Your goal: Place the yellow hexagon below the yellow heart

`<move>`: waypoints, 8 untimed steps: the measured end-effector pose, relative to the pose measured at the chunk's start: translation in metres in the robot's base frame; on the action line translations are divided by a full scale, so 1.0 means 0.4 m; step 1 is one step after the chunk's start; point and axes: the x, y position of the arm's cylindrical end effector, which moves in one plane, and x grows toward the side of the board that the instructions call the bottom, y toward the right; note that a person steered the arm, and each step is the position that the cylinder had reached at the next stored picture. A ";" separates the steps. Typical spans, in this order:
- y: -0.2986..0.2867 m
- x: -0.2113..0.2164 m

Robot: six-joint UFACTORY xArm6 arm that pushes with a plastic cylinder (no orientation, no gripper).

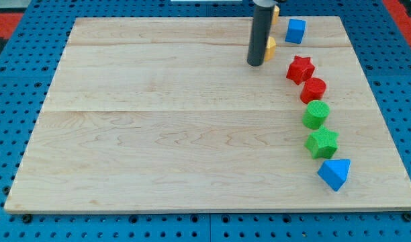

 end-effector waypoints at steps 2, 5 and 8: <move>0.031 0.042; 0.075 -0.047; 0.155 -0.069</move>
